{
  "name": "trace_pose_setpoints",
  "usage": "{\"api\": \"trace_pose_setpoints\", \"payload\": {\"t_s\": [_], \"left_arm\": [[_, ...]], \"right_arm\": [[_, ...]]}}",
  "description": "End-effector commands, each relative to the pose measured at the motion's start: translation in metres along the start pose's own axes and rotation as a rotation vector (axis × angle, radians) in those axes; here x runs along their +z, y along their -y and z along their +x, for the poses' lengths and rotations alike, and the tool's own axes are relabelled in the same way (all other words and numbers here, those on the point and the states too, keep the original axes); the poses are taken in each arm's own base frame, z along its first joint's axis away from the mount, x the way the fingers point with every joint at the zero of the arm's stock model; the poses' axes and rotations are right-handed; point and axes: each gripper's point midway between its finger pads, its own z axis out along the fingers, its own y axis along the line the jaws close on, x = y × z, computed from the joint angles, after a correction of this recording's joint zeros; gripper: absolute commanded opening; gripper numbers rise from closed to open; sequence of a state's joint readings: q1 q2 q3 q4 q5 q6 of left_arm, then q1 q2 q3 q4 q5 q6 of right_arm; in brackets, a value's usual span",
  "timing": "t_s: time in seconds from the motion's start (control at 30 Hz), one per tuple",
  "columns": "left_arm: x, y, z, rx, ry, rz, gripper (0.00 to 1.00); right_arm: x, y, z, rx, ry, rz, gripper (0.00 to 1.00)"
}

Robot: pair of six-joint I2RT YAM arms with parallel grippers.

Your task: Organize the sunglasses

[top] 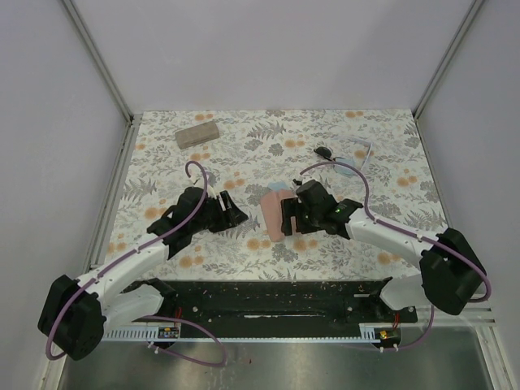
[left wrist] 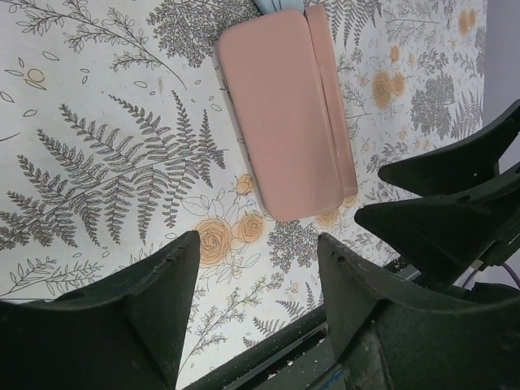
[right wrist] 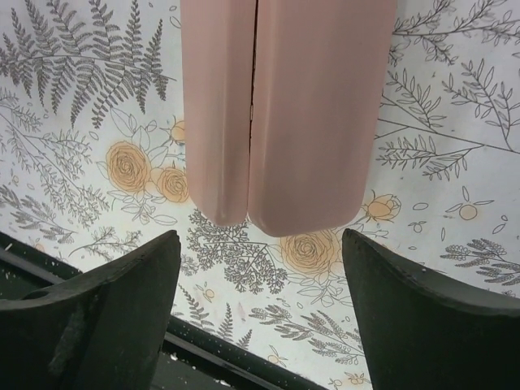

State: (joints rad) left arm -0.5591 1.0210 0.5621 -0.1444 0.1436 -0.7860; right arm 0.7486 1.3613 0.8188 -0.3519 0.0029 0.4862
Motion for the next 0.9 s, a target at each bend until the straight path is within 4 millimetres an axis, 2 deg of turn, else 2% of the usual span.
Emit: {"api": "trace_pose_setpoints", "payload": {"t_s": [0.0, 0.07, 0.17, 0.27, 0.37, 0.5, 0.57, 0.7, 0.87], "left_arm": [[-0.002, -0.004, -0.001, 0.003, 0.027, -0.013, 0.64], [-0.002, -0.007, -0.002, -0.002, 0.035, -0.024, 0.65], [-0.009, -0.008, -0.010, -0.039, 0.081, -0.010, 0.71], [-0.028, -0.016, -0.028, -0.108, 0.169, -0.007, 0.78], [-0.052, -0.034, -0.044, -0.206, 0.262, -0.019, 0.85], [-0.073, -0.073, -0.051, -0.326, 0.324, -0.101, 0.91], [-0.078, -0.088, -0.050, -0.362, 0.319, -0.147, 0.95], [-0.081, -0.112, -0.051, -0.454, 0.268, -0.188, 0.96], [-0.087, -0.124, -0.058, -0.517, 0.281, -0.121, 0.95]], "right_arm": [[-0.007, -0.009, -0.021, -0.087, 0.073, 0.082, 0.92], [-0.005, -0.013, -0.022, -0.135, 0.074, 0.138, 0.99], [-0.002, -0.027, -0.025, -0.213, 0.076, 0.218, 0.99], [0.002, -0.042, -0.033, -0.271, 0.092, 0.285, 0.96], [0.011, -0.055, -0.035, -0.344, 0.076, 0.343, 0.93], [0.019, -0.058, -0.036, -0.454, 0.082, 0.510, 0.94], [0.024, -0.060, -0.038, -0.483, 0.084, 0.561, 0.94], [0.028, -0.059, -0.049, -0.505, 0.105, 0.661, 0.99], [0.039, -0.061, -0.050, -0.532, 0.088, 0.710, 1.00]]}}
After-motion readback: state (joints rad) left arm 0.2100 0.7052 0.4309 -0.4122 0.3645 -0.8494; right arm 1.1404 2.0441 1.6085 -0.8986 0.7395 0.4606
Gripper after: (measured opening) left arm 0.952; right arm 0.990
